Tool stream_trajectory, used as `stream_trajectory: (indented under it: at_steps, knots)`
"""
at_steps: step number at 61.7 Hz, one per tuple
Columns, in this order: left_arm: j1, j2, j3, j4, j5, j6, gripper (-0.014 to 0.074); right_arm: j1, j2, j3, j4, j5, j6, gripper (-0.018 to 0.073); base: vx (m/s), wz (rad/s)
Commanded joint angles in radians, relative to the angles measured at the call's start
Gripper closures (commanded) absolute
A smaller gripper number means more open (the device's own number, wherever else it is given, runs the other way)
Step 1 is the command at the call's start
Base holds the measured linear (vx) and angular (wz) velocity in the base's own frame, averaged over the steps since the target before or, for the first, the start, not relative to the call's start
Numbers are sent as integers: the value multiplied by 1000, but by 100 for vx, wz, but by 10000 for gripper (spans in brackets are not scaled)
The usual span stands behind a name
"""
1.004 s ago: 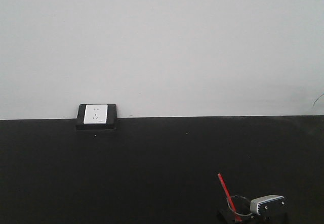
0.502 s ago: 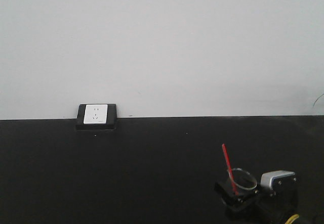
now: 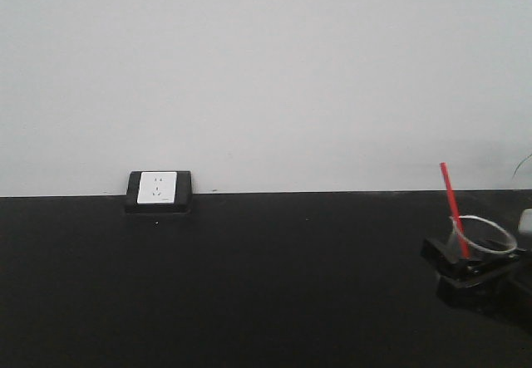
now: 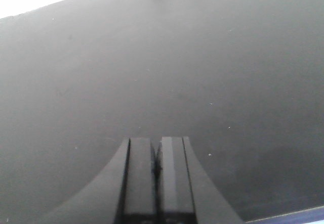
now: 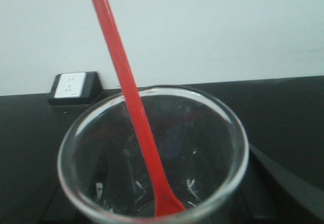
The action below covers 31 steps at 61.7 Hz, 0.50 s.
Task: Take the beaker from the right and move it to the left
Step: 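Lift the beaker with the right gripper off the counter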
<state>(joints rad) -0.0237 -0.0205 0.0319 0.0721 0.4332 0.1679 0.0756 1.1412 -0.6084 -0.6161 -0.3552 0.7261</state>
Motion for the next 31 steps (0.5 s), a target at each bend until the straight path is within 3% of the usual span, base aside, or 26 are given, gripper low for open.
stream_trajectory:
  at_steps: [1,7,17,31]
  knots:
    - [-2,-6,19,1,-82,-1,603,2,-134,-27,-59,95,78,563,0,0]
    - [-2,-6,19,1,-82,-1,603,2,-247,-27,-118,262,156,563,0,0]
    - [-2,-6,19,1,-82,-1,603,2,-389,-27,-145,416,161,563,0,0]
    - [-2,-6,19,1,-82,-1,603,2,-469,-27,-138,419,161,563,0,0]
